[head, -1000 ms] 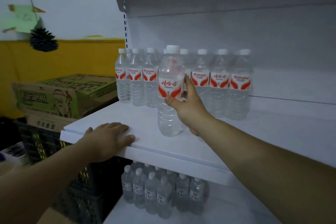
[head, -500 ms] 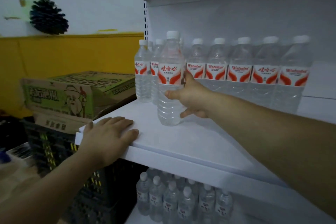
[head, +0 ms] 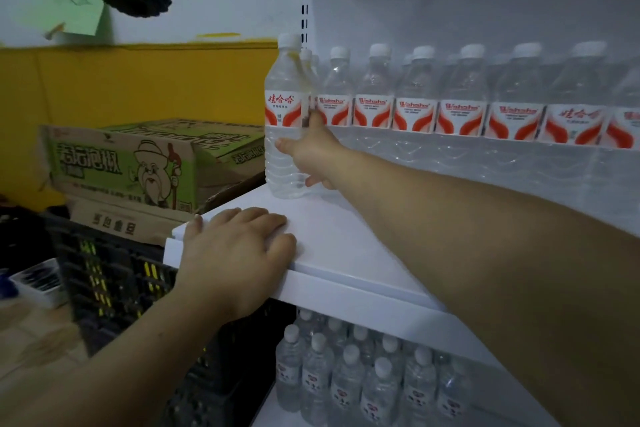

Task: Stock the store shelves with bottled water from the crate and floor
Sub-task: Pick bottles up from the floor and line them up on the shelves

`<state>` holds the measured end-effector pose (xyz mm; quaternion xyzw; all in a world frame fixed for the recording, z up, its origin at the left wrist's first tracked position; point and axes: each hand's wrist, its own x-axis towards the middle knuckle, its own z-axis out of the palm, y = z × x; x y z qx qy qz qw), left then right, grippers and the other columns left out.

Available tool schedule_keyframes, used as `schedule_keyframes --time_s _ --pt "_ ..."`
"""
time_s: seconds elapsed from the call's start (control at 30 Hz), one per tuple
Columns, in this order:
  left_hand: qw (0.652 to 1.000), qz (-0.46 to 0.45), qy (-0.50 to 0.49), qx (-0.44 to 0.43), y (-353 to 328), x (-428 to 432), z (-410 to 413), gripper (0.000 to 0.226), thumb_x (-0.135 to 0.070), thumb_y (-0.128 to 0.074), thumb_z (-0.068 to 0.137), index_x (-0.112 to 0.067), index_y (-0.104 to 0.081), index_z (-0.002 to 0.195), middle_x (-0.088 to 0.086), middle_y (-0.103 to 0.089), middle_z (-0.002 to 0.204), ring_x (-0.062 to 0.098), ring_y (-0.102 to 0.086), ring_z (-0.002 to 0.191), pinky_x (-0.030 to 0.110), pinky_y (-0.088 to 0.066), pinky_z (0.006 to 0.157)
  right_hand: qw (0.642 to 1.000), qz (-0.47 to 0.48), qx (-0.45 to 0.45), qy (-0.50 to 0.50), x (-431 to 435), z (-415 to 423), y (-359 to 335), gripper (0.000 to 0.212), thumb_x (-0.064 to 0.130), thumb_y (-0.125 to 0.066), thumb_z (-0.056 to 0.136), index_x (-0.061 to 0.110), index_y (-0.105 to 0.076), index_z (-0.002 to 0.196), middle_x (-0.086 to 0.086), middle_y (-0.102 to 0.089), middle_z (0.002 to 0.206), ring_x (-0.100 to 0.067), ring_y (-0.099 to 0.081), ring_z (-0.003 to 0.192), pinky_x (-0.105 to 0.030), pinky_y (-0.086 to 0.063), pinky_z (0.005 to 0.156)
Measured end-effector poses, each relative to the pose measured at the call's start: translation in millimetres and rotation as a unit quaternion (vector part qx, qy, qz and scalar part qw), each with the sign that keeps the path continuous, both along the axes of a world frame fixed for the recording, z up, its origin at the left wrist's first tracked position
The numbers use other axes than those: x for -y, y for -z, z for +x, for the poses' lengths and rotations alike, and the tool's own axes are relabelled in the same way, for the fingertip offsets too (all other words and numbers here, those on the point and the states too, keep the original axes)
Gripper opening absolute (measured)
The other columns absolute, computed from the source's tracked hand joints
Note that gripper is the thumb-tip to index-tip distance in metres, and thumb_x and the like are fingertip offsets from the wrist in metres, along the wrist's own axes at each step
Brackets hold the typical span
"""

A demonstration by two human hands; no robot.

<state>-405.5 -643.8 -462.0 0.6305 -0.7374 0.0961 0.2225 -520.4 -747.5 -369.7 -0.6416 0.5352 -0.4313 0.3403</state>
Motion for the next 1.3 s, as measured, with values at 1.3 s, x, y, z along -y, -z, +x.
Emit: schedule_keyframes --time_s 1.3 --pt "0.953 0.223 -0.071 -0.191 25 -217 44 0.073 -0.062 -0.046 0.090 -0.026 -0.028 0.150 0.001 -0.016 0.160 0.021 -0.018 0.146 0.039 -0.022 0.116 0.932 -0.024 -0.351 -0.087 -216 -5 0 0.078 0.053 -0.049 0.096 0.011 -0.019 0.154 -0.009 -0.025 0.159 -0.031 -0.038 0.136 -0.034 -0.037 0.097"
